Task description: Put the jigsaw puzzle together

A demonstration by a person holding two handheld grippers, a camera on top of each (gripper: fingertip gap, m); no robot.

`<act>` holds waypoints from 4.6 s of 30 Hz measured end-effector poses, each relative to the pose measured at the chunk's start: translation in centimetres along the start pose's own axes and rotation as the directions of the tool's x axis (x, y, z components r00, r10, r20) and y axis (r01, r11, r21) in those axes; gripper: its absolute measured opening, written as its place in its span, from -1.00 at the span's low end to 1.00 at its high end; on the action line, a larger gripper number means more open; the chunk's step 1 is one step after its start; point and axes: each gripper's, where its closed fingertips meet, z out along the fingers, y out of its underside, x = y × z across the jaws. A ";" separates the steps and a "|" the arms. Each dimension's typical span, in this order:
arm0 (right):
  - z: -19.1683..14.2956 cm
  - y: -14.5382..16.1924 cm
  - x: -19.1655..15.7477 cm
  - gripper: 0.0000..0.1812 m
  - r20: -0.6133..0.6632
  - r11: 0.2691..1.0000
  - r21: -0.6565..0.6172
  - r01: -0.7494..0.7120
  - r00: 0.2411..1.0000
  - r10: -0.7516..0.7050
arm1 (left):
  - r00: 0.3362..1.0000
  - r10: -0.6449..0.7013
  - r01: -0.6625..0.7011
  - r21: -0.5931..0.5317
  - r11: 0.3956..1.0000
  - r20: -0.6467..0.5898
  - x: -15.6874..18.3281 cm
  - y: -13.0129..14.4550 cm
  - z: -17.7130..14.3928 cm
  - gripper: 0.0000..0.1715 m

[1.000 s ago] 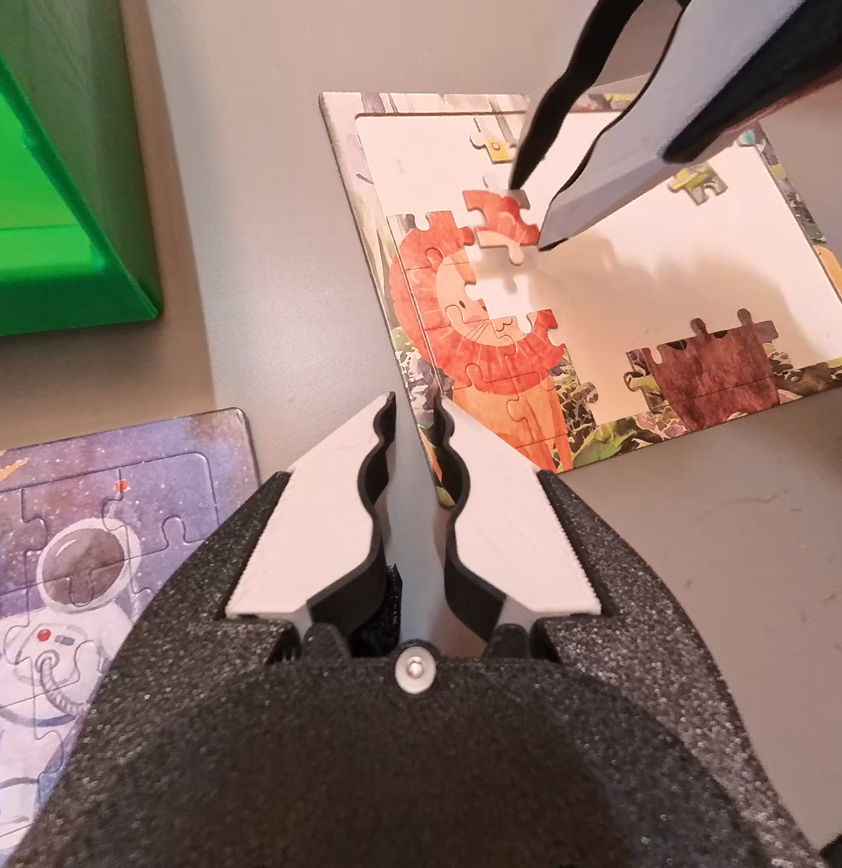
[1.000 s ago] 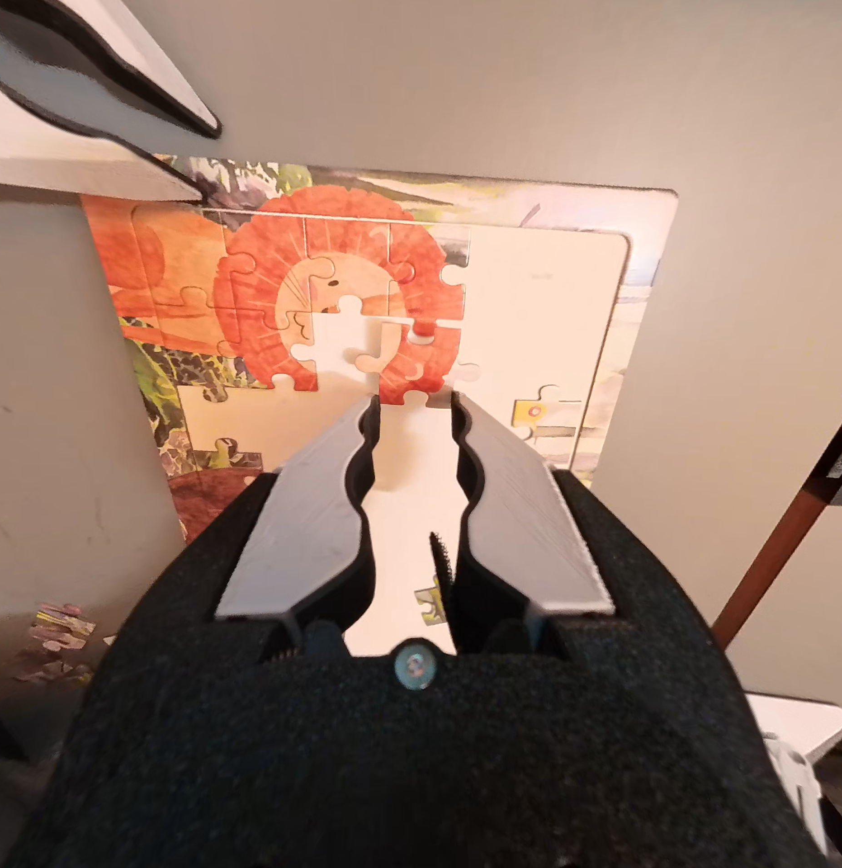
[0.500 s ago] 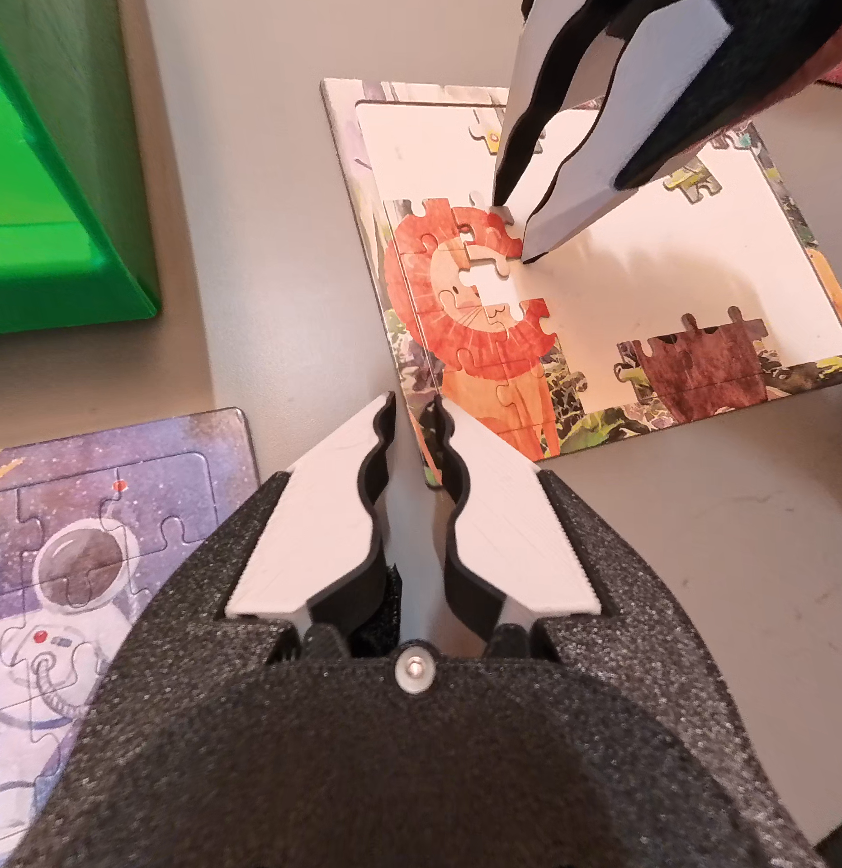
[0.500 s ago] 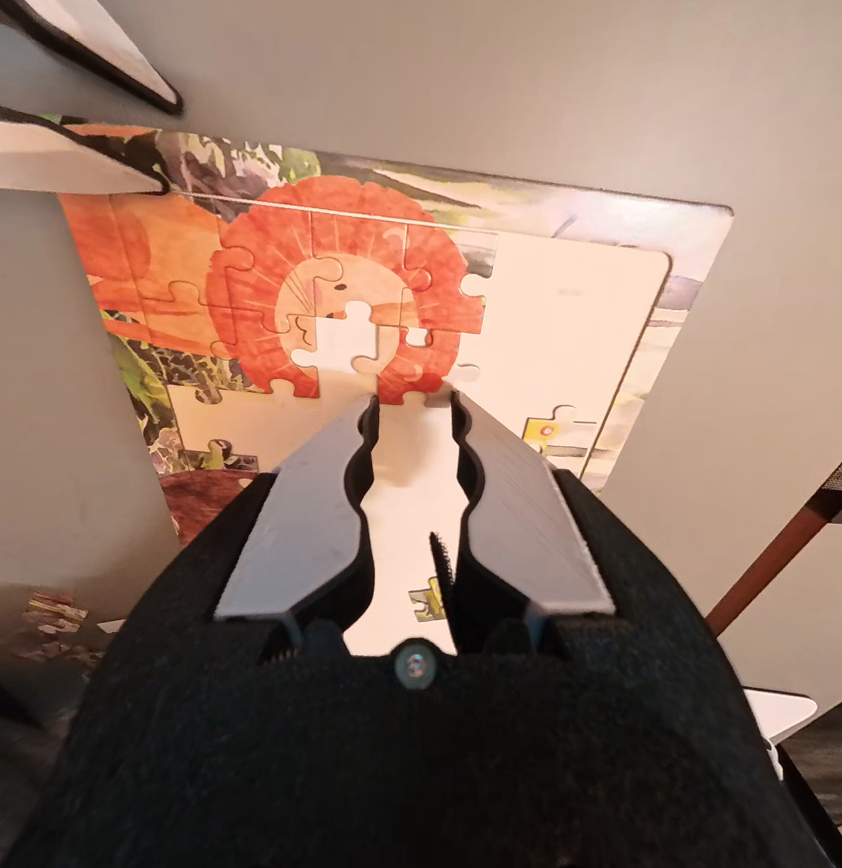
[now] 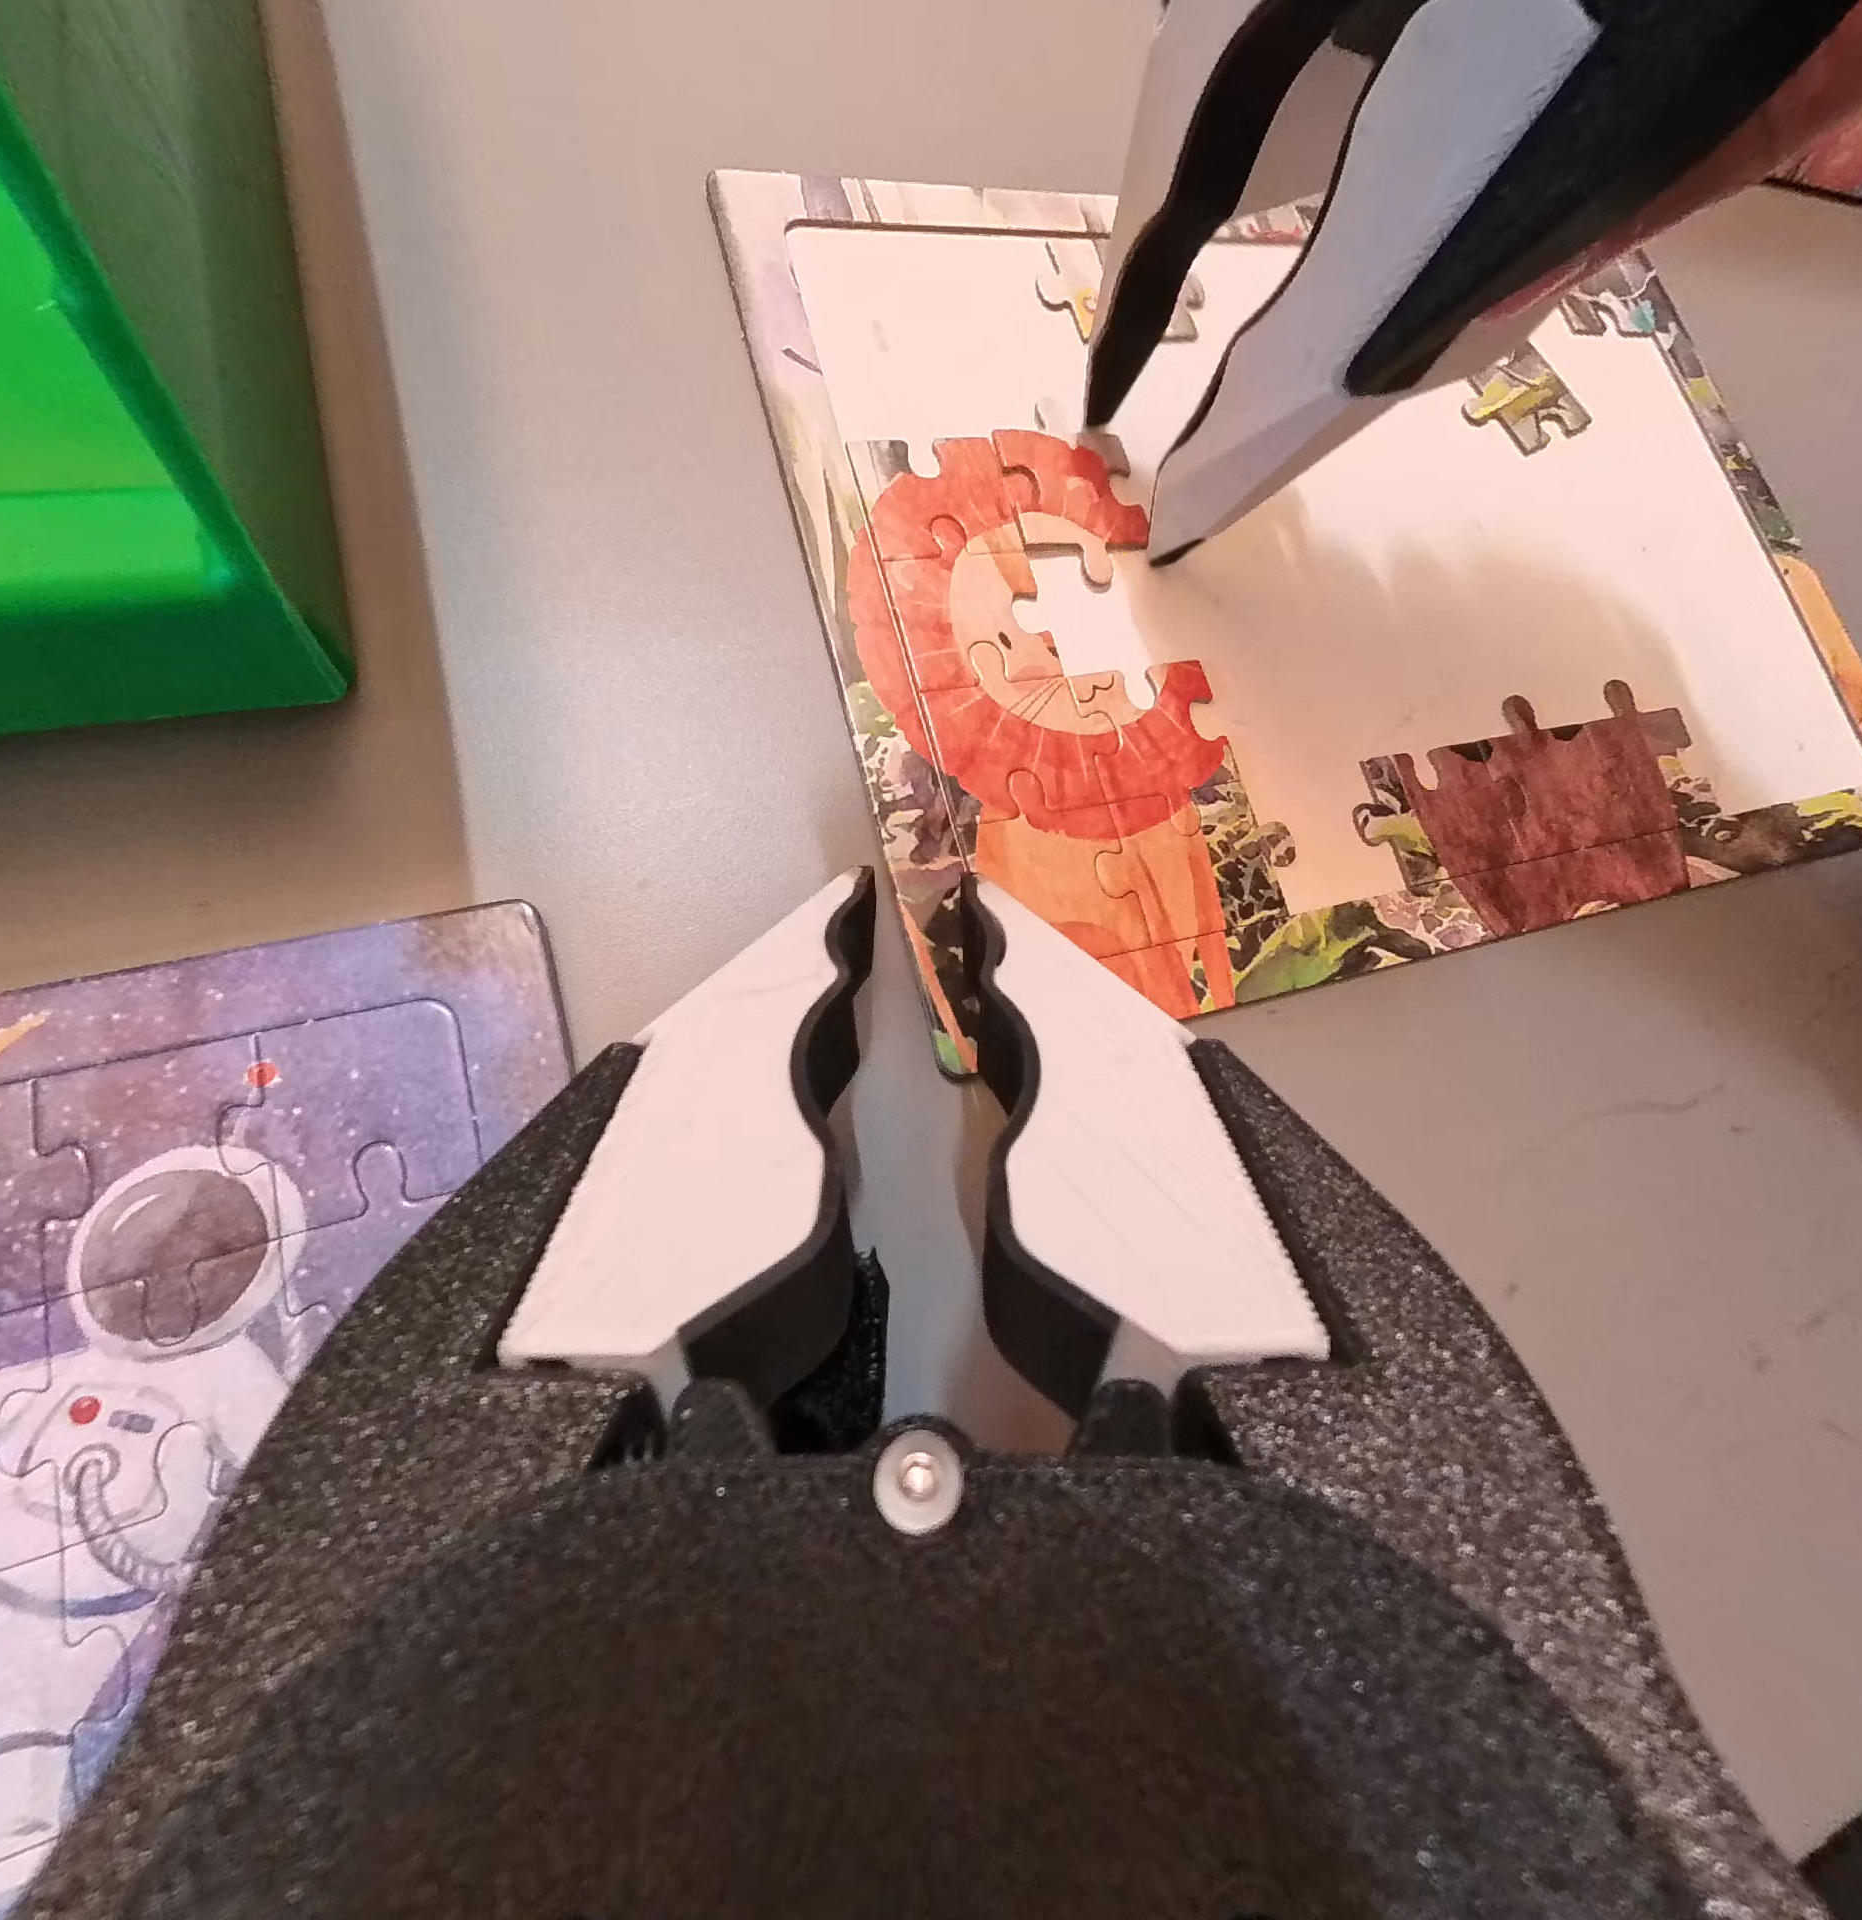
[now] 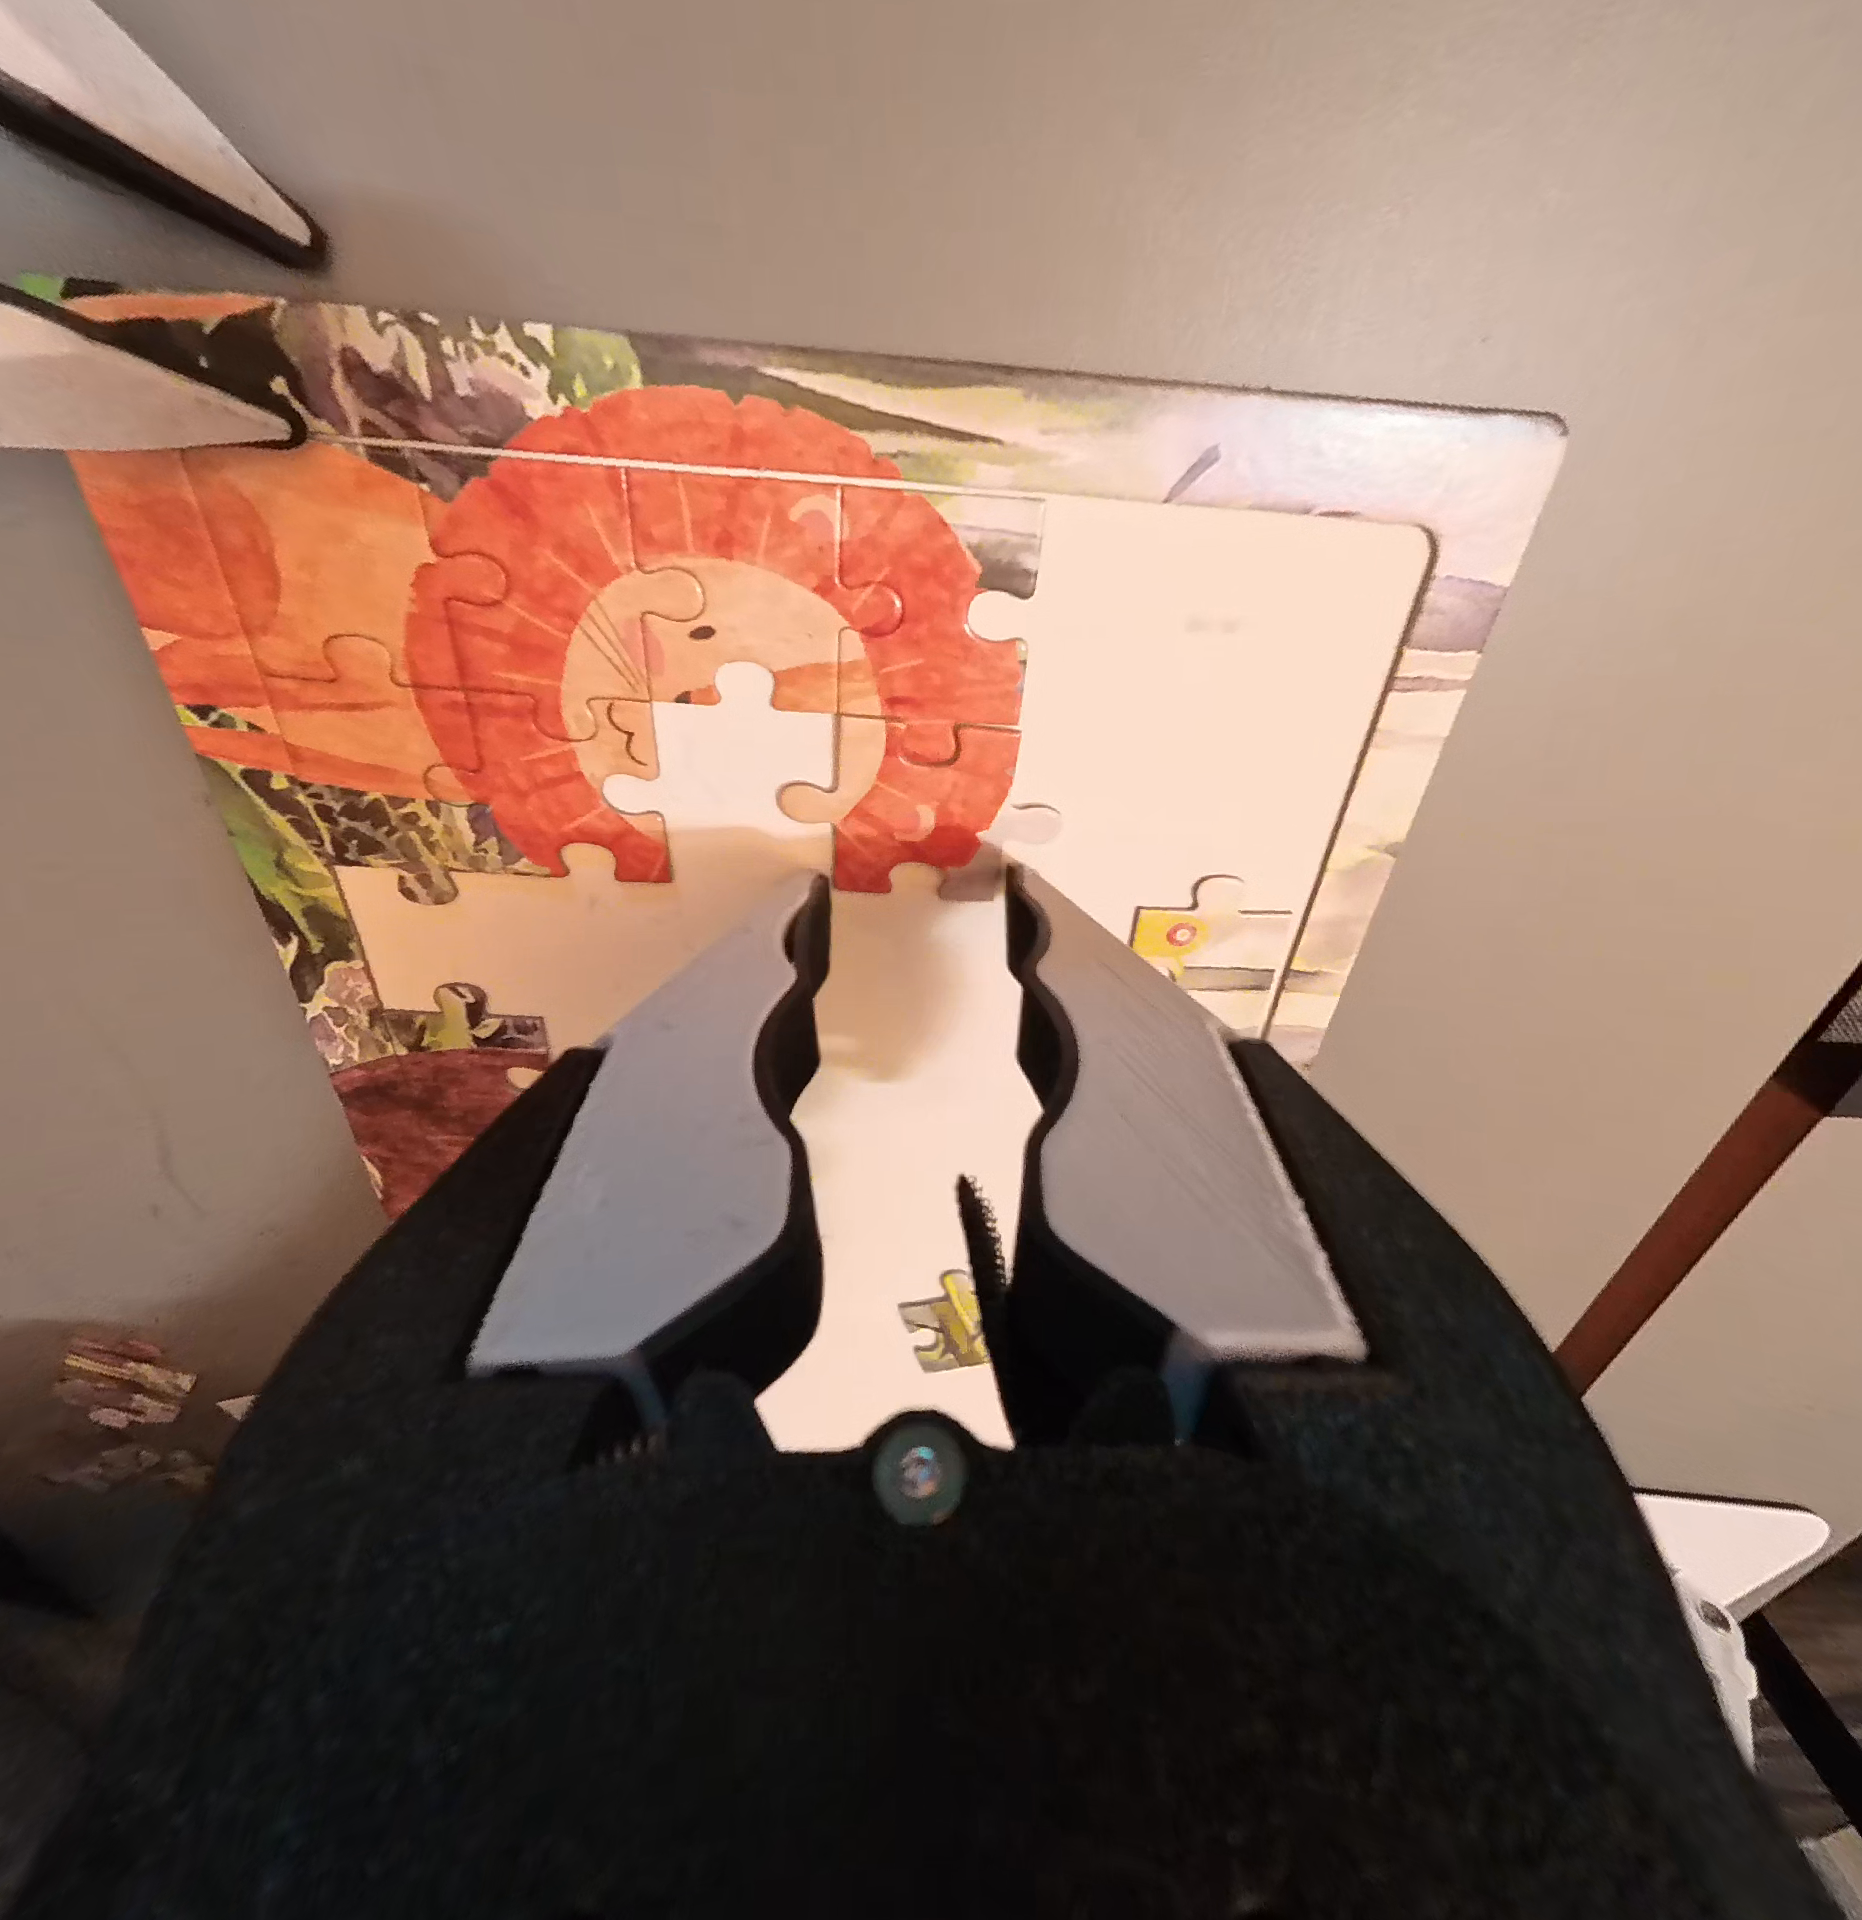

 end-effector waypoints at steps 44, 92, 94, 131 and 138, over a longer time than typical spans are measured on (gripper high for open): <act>-14.3 4.5 -3.7 -0.97 -0.192 0.755 0.642 -0.135 0.925 0.329 | 1.000 0.003 -0.003 0.000 1.000 0.000 0.0 0.0 0.0 -0.81; -2.2 34.7 -10.0 -0.47 -0.008 0.384 0.644 -0.661 0.497 0.868 | 0.900 0.437 -0.405 0.344 0.847 -0.016 16.8 -6.0 -0.1 -0.75; -2.3 34.2 -10.5 -0.58 0.028 0.377 0.655 -0.655 0.519 0.854 | 0.900 0.435 -0.401 0.344 0.849 -0.024 16.9 -6.0 -0.1 -0.75; -11.9 30.1 -13.1 -0.72 0.654 -0.168 0.729 -0.663 0.605 0.454 | 0.879 0.476 -0.454 0.305 0.837 0.002 16.8 -5.3 0.7 -0.75; -18.4 27.5 -16.1 -0.71 0.752 -0.322 0.618 -0.717 0.659 -0.024 | 0.792 0.536 -0.392 0.427 0.814 -0.294 24.2 -4.7 -2.2 -0.71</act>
